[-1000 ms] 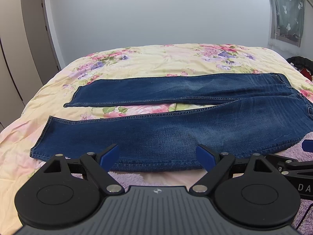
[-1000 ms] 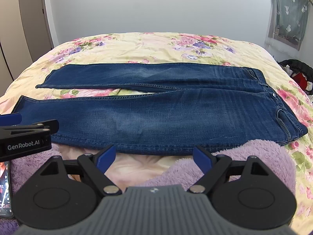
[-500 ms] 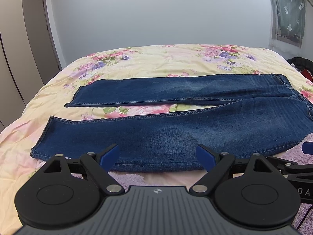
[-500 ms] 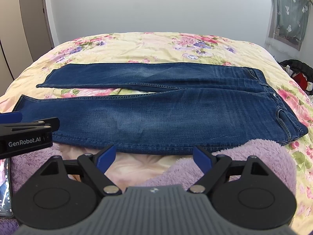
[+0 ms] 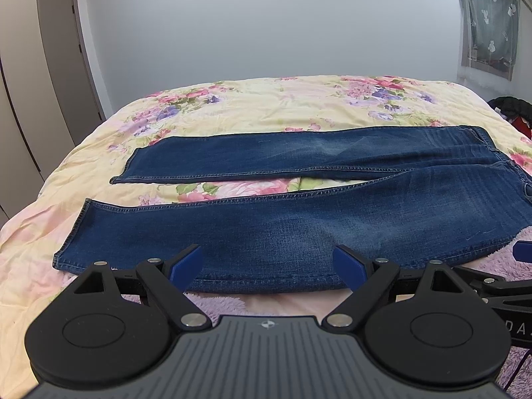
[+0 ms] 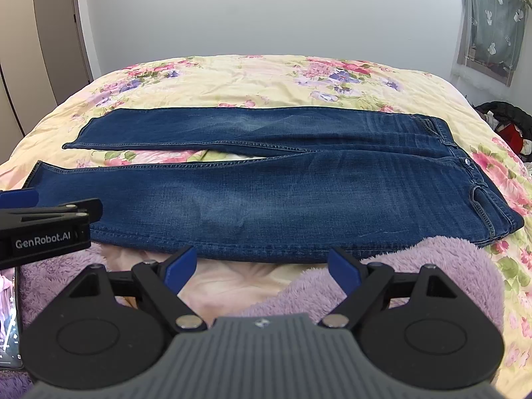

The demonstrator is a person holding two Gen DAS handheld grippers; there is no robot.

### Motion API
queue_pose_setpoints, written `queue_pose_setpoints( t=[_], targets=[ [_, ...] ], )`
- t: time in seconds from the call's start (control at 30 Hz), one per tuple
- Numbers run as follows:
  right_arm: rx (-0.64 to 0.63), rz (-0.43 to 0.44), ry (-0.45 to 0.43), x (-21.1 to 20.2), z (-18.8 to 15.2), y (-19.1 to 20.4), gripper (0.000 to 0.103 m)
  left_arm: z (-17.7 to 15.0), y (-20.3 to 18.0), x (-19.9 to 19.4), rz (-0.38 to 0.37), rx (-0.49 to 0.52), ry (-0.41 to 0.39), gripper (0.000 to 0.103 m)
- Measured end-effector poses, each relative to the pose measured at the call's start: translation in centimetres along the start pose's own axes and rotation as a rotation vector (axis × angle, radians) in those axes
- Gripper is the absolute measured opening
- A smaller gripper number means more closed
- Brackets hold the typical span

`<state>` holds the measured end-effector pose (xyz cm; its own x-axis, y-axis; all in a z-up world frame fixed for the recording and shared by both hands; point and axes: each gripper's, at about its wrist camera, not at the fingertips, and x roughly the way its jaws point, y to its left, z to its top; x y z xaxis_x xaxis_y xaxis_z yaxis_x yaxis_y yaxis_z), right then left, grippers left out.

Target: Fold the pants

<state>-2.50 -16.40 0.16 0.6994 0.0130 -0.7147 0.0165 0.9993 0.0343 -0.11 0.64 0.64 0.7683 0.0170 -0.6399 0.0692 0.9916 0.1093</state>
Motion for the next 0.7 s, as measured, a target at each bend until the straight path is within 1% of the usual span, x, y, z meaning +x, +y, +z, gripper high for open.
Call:
queue_pose_setpoints(
  t=[0.7],
  targets=[
    [-0.003,0.003,0.001,-0.11,0.24,0.02,0.082,0.40,-0.38,-0.19,-0.002,0.006,-0.002,0.103]
  ],
)
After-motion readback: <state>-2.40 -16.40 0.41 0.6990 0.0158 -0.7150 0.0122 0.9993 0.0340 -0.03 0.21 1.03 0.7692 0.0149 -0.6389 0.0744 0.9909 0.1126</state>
